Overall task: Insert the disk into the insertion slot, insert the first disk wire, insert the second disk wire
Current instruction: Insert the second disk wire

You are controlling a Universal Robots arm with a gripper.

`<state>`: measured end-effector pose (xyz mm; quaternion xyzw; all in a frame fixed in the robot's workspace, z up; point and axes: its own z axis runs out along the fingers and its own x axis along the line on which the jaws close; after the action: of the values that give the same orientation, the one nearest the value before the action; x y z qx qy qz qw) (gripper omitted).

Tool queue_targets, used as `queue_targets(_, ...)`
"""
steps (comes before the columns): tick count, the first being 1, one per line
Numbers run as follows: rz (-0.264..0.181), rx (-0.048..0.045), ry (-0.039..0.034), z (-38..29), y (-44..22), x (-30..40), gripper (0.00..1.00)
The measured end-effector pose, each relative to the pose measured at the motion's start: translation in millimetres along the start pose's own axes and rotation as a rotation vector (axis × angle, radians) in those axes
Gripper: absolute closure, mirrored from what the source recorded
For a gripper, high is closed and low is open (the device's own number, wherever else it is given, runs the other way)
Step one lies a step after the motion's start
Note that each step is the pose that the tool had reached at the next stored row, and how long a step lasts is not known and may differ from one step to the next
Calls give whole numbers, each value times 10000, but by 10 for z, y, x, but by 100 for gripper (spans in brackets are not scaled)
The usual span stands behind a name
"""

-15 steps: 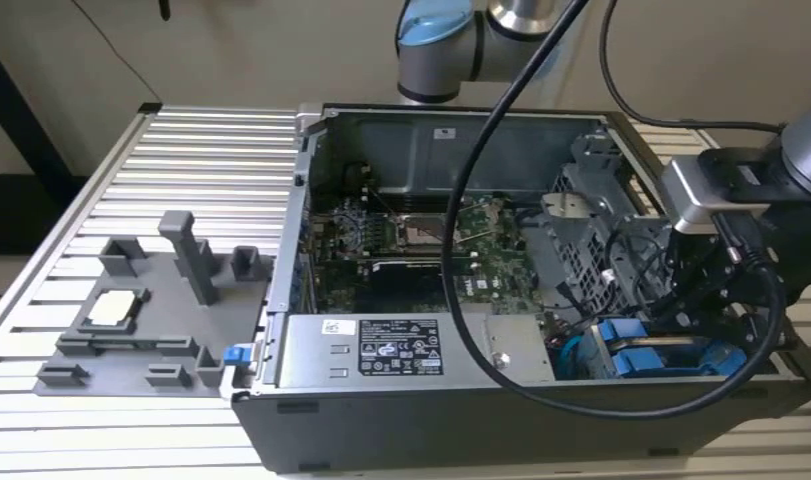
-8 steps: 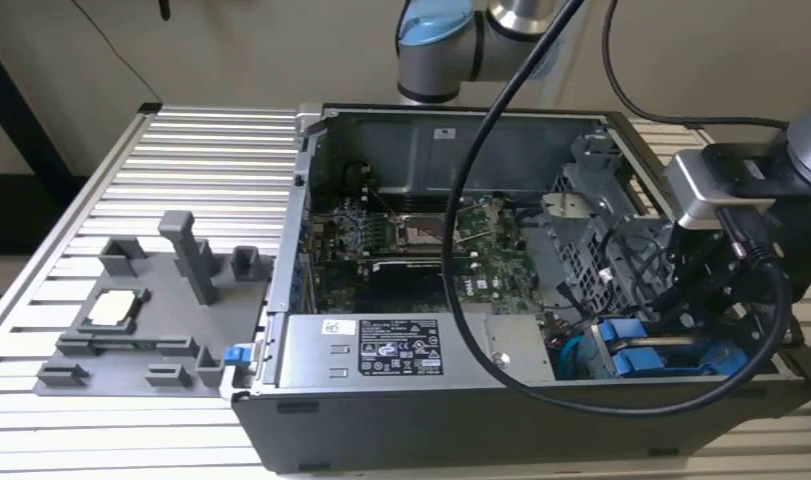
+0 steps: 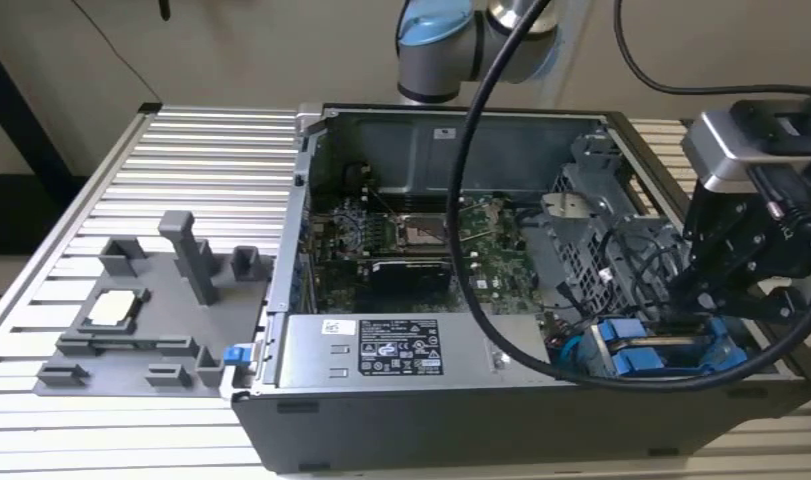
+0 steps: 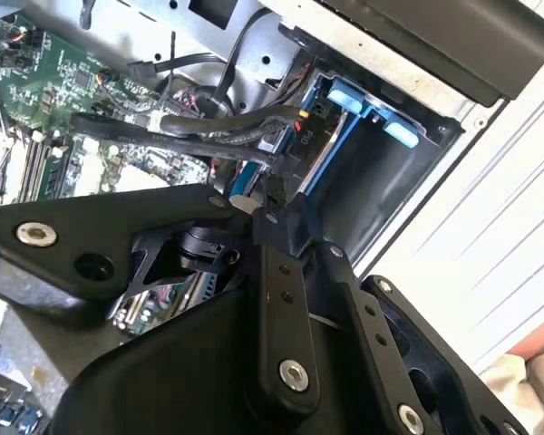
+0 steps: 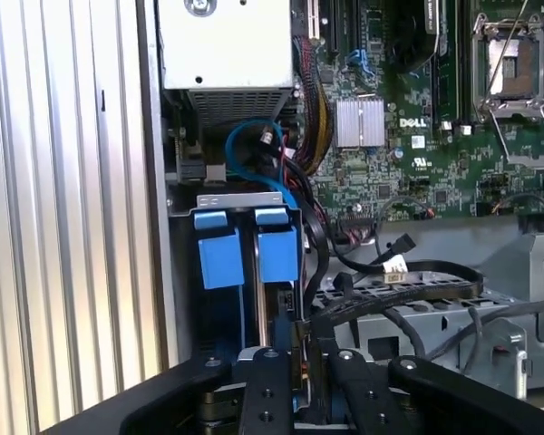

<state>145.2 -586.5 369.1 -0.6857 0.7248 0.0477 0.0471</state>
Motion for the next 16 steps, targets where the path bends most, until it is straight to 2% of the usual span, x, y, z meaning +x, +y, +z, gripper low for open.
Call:
queue_targets(4, 1, 0, 0, -124, 1, -17, 76)
queue_targets(7, 1, 0, 2, -180, 1, -24, 76)
queue_targets(10, 1, 0, -2, -180, 1, -24, 78)
queue_targets(11, 1, 0, -1, -180, 1, -24, 85)
queue_targets(12, 1, 0, -1, -181, 1, -24, 85)
queue_targets(13, 1, 0, 0, -181, 1, -24, 89)
queue_targets(16, 1, 0, 0, -182, 1, -24, 89)
